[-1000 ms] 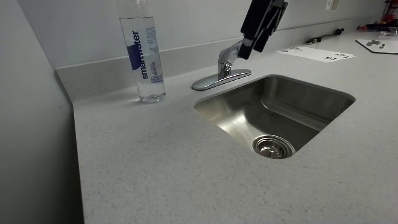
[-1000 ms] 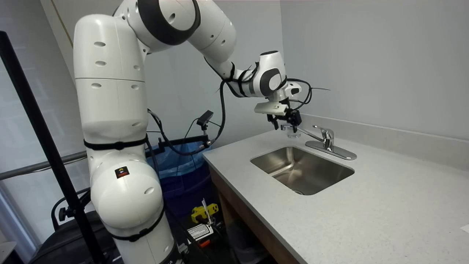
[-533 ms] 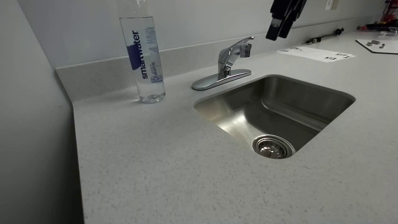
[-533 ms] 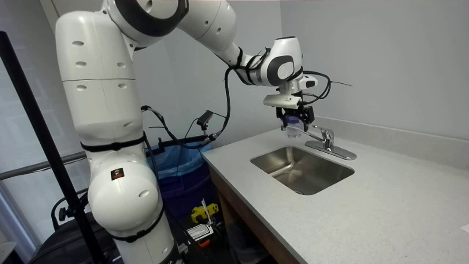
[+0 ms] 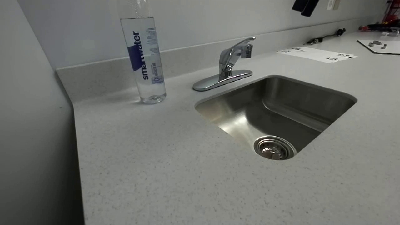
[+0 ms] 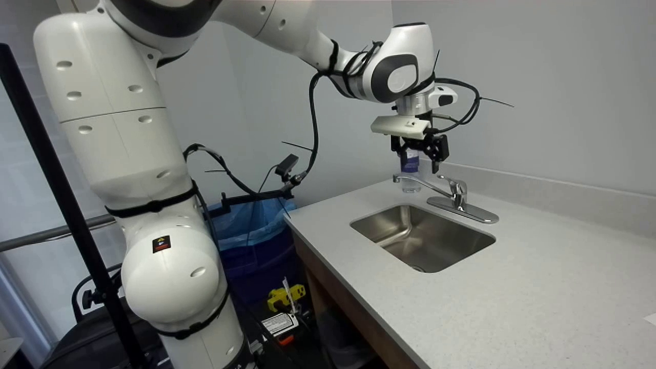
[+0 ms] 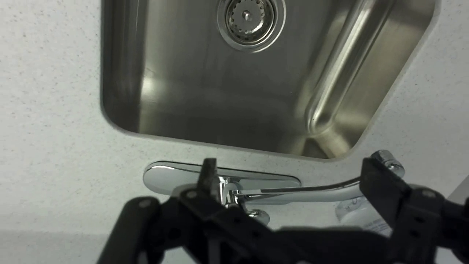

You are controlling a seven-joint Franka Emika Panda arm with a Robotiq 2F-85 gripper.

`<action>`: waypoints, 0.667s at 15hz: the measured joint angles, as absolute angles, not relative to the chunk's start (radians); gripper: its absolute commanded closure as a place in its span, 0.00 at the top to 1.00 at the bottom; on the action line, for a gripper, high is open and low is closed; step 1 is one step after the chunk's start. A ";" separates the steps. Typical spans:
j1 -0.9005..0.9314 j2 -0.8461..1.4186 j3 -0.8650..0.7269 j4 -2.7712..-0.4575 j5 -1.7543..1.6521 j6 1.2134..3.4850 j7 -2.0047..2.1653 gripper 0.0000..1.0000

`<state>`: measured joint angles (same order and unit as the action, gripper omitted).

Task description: Slide the spout to the left

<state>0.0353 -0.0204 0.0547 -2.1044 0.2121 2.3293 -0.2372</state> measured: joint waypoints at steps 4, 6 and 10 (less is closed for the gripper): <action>0.035 -0.097 0.023 -2.144 0.271 2.329 -0.262 1.00; 0.035 -0.136 0.010 -2.166 0.293 2.330 -0.264 1.00; 0.035 -0.196 -0.006 -2.210 0.302 2.330 -0.264 1.00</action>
